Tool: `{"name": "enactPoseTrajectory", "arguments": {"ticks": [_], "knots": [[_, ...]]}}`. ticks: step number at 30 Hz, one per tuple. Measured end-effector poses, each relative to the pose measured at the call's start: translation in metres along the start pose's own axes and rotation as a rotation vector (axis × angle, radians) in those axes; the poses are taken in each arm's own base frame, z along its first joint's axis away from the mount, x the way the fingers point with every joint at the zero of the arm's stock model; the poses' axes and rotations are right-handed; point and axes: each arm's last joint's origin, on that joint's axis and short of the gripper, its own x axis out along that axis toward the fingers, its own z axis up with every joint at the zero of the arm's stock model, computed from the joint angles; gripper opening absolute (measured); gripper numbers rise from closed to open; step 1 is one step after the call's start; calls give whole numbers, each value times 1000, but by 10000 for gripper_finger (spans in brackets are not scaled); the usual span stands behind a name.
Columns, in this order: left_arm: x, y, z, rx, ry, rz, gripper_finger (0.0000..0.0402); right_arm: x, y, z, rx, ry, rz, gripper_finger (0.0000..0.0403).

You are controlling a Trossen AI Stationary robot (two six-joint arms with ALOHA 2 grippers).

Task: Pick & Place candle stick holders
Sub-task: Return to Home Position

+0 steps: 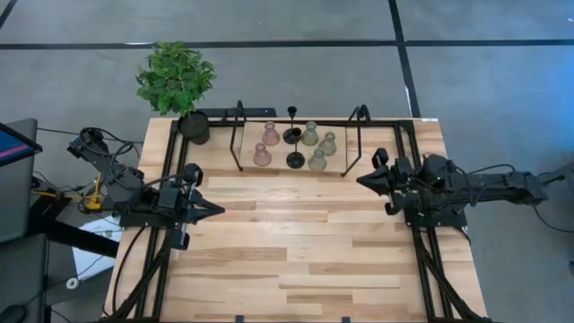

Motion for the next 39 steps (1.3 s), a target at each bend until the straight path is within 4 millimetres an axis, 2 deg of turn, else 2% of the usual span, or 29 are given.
{"name": "enactPoseTrajectory", "arguments": {"ticks": [19,24,28,33,39], "knots": [[0,2,-1,2,14,91,5,-24,-15,-69,-54,22,47,0],[0,3,-1,3,18,111,5,-25,-16,-73,-73,42,47,0],[0,3,-1,25,19,111,5,-26,-17,-83,-123,136,36,0],[0,3,-1,37,20,110,5,-29,-21,-99,-52,306,-10,0],[0,3,-1,39,22,110,5,-34,-22,-110,6,431,-37,0]]}}
